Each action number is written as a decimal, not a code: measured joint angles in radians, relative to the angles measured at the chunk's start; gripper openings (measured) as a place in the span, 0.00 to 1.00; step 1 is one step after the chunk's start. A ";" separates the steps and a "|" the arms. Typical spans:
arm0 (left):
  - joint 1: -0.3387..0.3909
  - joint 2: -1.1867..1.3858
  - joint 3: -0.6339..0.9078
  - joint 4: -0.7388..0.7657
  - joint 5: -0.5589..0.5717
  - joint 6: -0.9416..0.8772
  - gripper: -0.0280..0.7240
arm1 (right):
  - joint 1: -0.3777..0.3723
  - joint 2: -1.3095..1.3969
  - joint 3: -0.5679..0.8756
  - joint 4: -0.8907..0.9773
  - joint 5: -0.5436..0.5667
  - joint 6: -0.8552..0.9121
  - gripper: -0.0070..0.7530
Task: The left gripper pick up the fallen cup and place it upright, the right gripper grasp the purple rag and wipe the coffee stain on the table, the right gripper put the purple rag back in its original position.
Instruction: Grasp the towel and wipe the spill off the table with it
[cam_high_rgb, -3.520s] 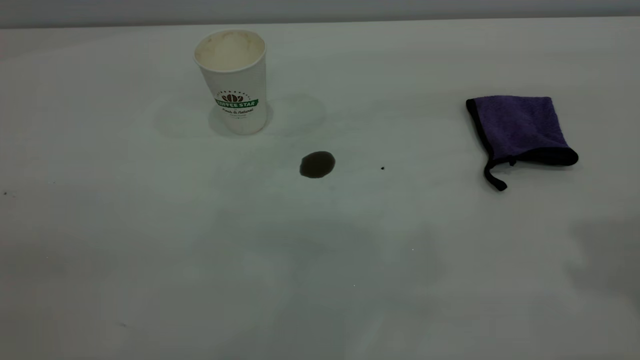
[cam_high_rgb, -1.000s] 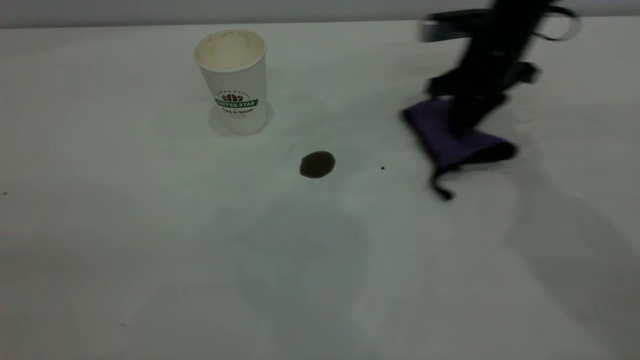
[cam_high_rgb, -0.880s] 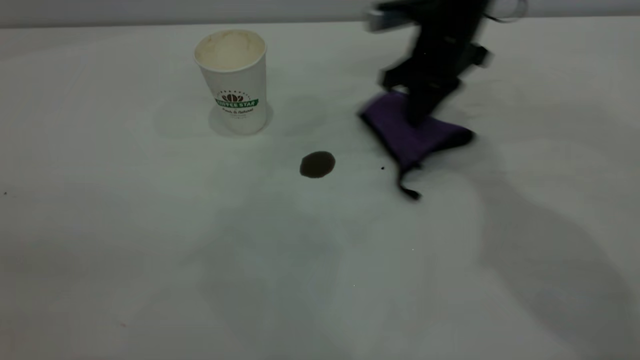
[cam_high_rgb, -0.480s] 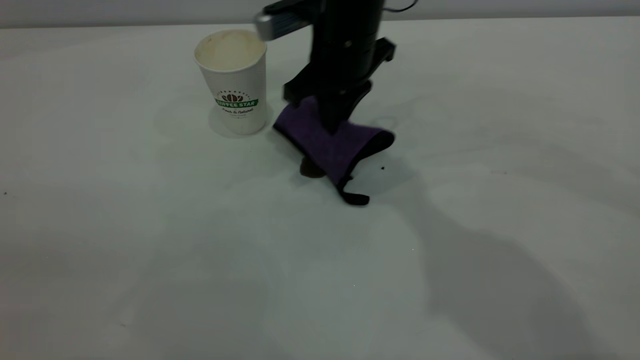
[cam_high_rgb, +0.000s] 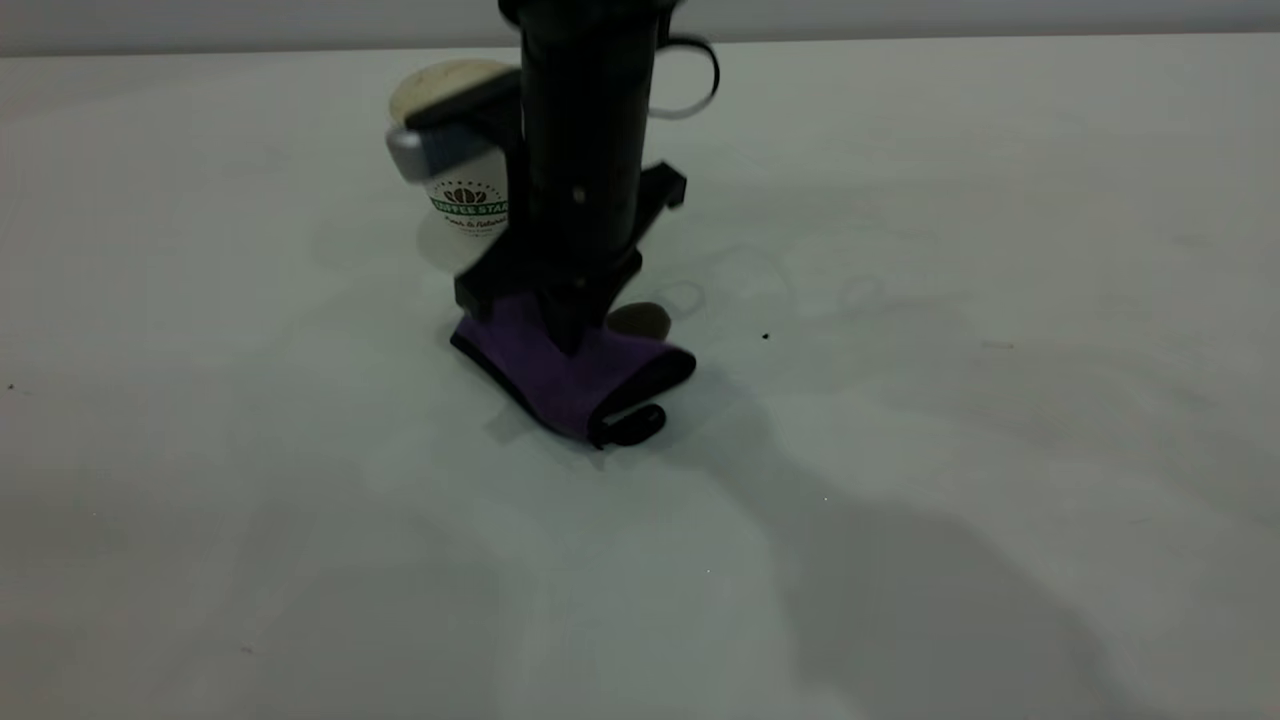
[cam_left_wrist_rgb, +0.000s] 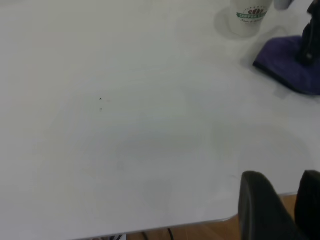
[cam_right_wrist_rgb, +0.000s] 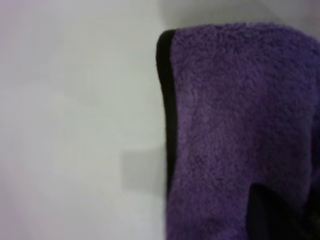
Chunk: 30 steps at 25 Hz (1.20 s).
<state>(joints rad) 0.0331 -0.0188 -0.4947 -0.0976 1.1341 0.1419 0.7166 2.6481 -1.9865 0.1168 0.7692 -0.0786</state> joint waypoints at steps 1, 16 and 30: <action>0.000 0.000 0.000 0.000 0.000 0.000 0.36 | -0.006 0.014 0.000 -0.007 -0.011 0.007 0.08; 0.000 0.000 0.000 0.000 0.000 0.000 0.36 | -0.273 0.040 -0.010 -0.135 0.014 0.146 0.08; 0.000 0.000 0.000 0.000 0.000 0.000 0.36 | -0.081 0.041 -0.010 -0.109 -0.021 0.163 0.08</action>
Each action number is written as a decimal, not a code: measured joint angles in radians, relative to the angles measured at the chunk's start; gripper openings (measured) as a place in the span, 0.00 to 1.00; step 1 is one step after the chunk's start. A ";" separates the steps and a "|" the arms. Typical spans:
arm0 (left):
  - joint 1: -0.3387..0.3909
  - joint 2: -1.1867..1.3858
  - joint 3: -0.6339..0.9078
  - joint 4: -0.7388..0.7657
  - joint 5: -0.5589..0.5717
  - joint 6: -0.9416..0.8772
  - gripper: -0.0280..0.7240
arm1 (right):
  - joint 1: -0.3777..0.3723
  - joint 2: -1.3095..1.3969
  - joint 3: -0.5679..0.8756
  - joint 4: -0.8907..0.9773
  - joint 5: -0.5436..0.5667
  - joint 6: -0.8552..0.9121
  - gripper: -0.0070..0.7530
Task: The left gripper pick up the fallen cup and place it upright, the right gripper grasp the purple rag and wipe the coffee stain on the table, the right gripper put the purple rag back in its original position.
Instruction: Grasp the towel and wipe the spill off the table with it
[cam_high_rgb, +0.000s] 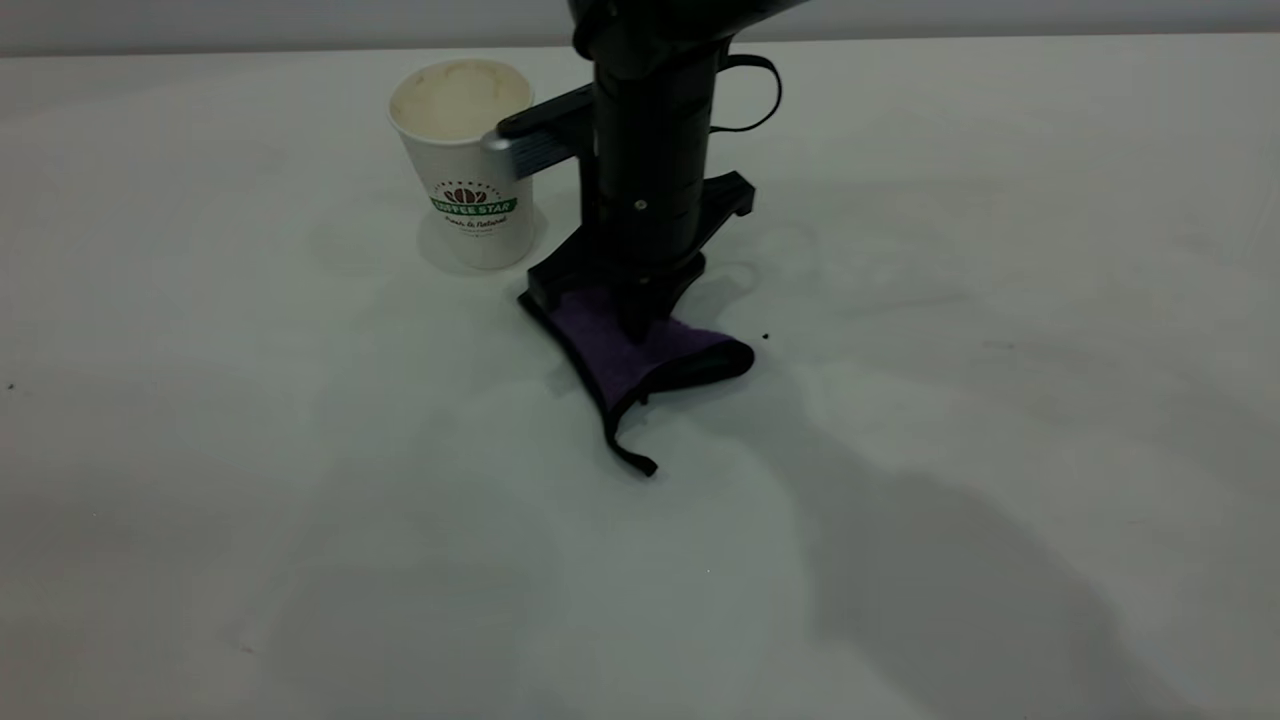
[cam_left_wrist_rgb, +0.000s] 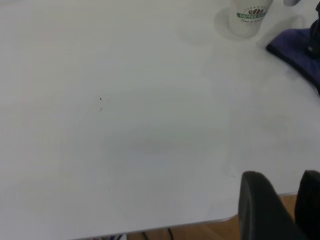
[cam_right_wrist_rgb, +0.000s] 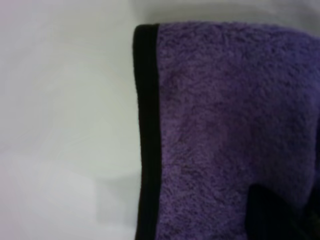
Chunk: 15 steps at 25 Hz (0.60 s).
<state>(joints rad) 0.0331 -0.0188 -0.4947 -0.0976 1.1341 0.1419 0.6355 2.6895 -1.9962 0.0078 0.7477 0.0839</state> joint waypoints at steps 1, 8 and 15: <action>0.000 0.000 0.000 0.000 0.000 0.000 0.36 | -0.016 0.000 0.000 -0.008 0.004 0.019 0.08; 0.000 0.000 0.000 0.000 0.000 0.000 0.36 | -0.272 0.000 0.000 -0.054 0.062 0.054 0.08; 0.000 0.000 0.000 0.000 0.000 0.000 0.36 | -0.508 -0.001 -0.001 -0.054 0.115 0.045 0.08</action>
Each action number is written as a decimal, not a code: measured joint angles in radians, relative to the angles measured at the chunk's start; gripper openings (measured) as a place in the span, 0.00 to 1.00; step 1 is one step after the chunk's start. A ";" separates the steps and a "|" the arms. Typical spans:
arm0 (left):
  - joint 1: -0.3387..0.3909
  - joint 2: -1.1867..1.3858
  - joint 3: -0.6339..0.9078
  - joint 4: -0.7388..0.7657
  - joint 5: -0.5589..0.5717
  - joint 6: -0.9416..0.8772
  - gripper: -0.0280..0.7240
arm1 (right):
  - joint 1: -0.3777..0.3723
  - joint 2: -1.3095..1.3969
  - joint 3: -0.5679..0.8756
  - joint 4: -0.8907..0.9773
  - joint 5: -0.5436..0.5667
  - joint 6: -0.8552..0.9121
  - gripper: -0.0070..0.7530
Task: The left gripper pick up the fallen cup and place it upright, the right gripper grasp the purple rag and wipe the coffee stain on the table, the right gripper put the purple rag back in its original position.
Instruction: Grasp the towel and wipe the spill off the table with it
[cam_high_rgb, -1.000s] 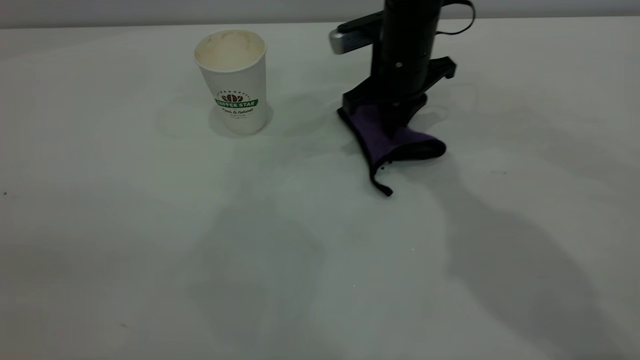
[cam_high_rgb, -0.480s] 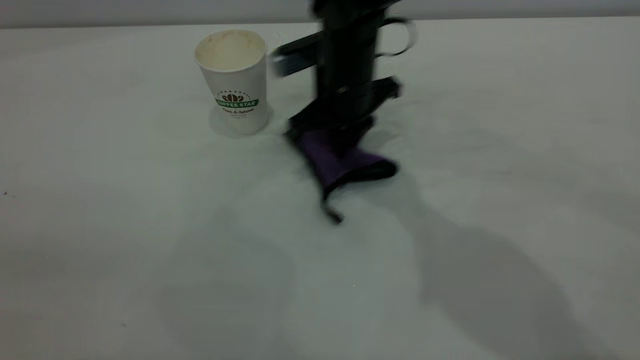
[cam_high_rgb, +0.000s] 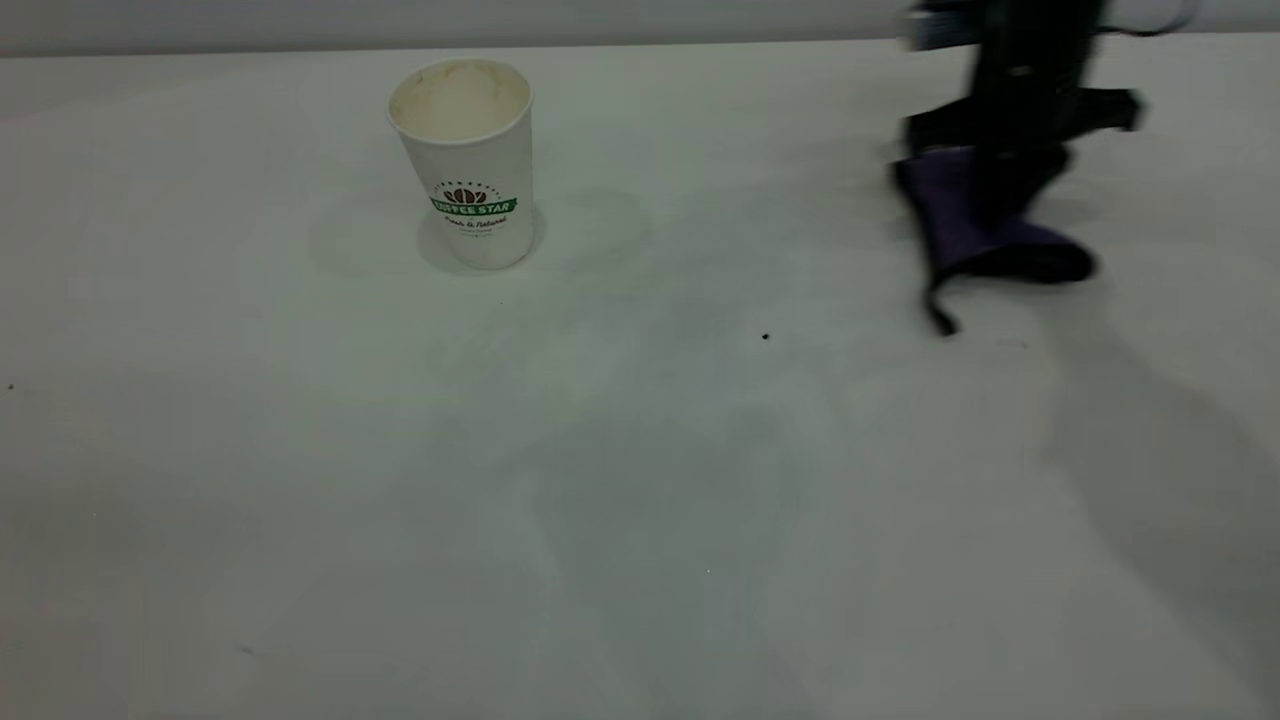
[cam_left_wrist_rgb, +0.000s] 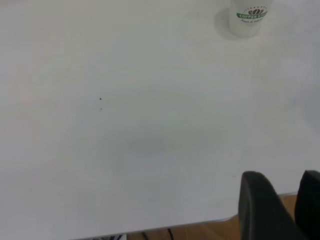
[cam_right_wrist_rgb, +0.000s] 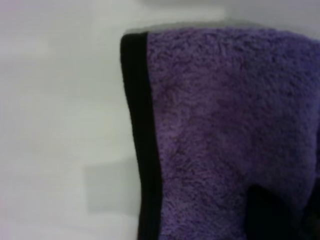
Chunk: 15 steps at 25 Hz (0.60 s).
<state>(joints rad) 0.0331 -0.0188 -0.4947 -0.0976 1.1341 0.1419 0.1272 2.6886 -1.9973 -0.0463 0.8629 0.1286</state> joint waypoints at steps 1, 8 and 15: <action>0.000 0.000 0.000 0.000 0.000 0.000 0.36 | -0.026 0.000 0.000 0.005 0.004 -0.006 0.08; 0.000 0.000 0.000 0.000 0.000 0.000 0.36 | -0.098 -0.015 0.000 0.080 0.054 -0.090 0.29; 0.000 0.000 0.000 0.000 0.000 0.000 0.36 | -0.098 -0.173 0.002 0.083 0.121 -0.179 0.93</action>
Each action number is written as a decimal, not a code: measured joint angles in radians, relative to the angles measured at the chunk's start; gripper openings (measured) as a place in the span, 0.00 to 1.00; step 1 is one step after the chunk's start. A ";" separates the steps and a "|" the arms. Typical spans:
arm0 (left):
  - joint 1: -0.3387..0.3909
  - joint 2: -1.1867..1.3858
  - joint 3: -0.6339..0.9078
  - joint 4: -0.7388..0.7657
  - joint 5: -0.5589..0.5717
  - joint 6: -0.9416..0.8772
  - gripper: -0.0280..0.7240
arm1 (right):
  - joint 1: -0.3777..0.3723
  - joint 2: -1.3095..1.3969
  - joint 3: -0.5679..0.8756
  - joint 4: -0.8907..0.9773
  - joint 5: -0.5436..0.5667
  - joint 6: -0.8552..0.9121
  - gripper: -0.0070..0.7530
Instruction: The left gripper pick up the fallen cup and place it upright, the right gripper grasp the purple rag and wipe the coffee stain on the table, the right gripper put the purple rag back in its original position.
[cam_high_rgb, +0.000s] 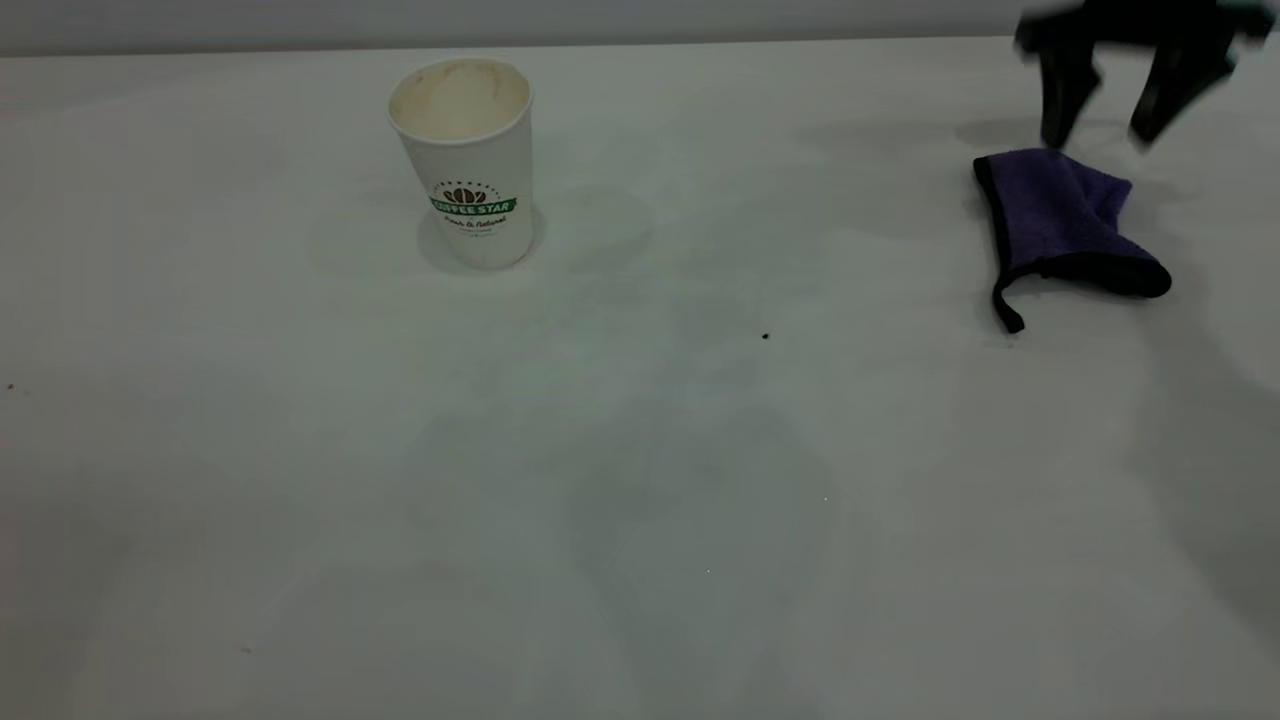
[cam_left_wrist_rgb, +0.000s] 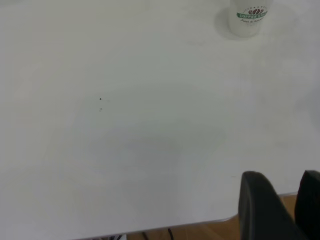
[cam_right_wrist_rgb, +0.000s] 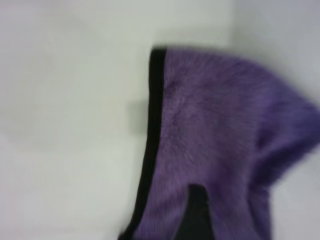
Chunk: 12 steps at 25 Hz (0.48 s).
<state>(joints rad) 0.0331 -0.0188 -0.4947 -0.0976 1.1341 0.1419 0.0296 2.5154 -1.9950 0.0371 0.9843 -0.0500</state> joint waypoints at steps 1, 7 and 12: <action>0.000 0.000 0.000 0.000 0.000 0.000 0.36 | 0.000 -0.040 0.000 0.002 0.019 -0.002 0.95; 0.000 0.000 0.000 0.000 0.000 0.000 0.36 | 0.001 -0.314 0.002 0.010 0.218 -0.029 0.96; 0.000 0.000 0.000 0.000 0.000 0.000 0.36 | 0.040 -0.586 0.079 0.028 0.237 -0.057 0.96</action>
<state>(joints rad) 0.0331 -0.0188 -0.4947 -0.0976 1.1341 0.1419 0.0698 1.9294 -1.9155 0.0648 1.2213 -0.1075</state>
